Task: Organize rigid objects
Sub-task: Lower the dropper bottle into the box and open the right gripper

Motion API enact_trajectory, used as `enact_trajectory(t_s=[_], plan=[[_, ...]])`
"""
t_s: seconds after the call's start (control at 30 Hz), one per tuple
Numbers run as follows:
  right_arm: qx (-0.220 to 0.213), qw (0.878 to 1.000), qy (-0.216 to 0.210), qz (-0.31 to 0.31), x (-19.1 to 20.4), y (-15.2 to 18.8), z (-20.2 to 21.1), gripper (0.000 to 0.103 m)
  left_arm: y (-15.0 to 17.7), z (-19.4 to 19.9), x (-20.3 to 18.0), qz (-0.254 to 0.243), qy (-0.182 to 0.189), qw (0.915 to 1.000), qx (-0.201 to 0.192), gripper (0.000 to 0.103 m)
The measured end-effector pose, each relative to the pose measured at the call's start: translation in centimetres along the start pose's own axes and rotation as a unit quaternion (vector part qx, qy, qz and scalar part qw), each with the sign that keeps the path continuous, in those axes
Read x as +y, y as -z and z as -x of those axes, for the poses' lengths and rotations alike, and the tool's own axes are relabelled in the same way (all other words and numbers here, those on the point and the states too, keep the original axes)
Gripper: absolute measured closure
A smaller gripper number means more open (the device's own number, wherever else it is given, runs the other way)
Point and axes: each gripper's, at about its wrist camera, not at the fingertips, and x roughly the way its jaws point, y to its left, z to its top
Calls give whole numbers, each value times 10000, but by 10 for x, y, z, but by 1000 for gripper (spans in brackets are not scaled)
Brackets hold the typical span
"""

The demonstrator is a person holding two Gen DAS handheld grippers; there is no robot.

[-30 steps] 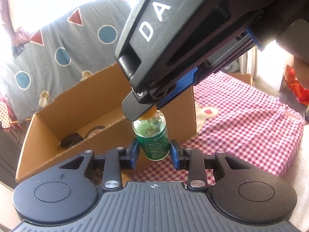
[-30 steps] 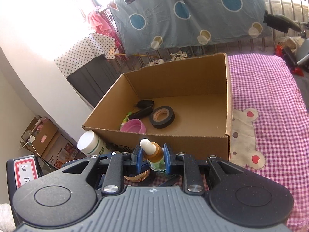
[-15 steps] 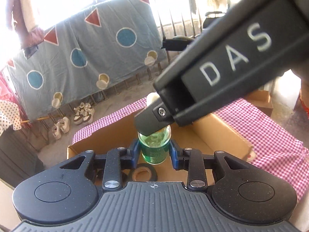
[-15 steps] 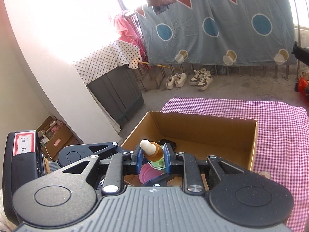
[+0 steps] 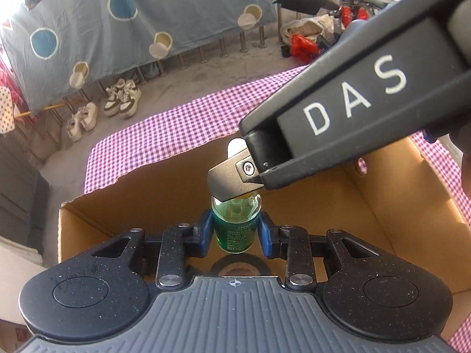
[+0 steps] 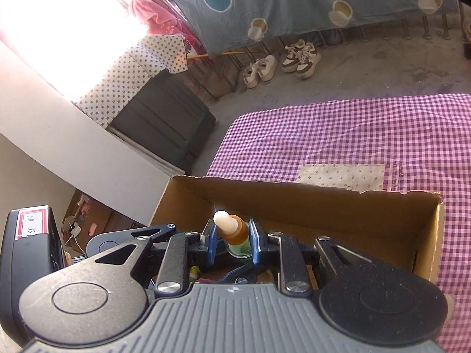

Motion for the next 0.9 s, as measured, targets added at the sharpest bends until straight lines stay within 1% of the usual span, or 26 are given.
enact_trajectory(t_s=[0.1, 0.23, 0.43, 0.53, 0.63, 0.67, 0.7, 0.73, 0.77, 0.8, 0.87, 0.9], plan=[[66, 9999, -51, -73, -11, -4, -13, 79, -4, -12, 4, 93, -7, 9999, 140, 72], [162, 9999, -17, -59, -17, -6, -28, 79, -5, -17, 5, 140, -46, 9997, 212, 71], [363, 9992, 139, -13, -20, -4, -46, 78, -4, -19, 0, 54, -119, 9994, 305, 70], [449, 9989, 55, -116, -21, -3, -49, 76, -4, -18, -1, 16, -139, 9994, 323, 67], [467, 9986, 76, -233, -21, -4, -46, 74, -4, -14, -1, 51, -159, 9995, 260, 54], [409, 9988, 69, -259, -20, -4, -42, 74, -4, -10, -1, 79, -190, 9995, 220, 47], [341, 9990, 33, -294, -19, -3, -36, 71, -4, -6, -1, 120, -229, 9995, 167, 41], [257, 9991, 3, -350, -19, -3, -29, 63, -4, -2, -1, 160, -249, 9995, 103, 38], [149, 9991, -7, -409, -19, -2, -22, 57, -4, 3, -1, 191, -252, 9995, 51, 32], [0, 9990, -12, -451, -18, -1, -11, 48, -4, 8, -1, 225, -250, 9994, -5, 28], [-246, 9986, -51, -468, -13, 5, 10, 47, -2, 20, -3, 264, -234, 9993, -105, 27], [-360, 9981, -95, -497, -11, 9, 23, 47, -2, 26, -3, 268, -220, 9993, -148, 25]])
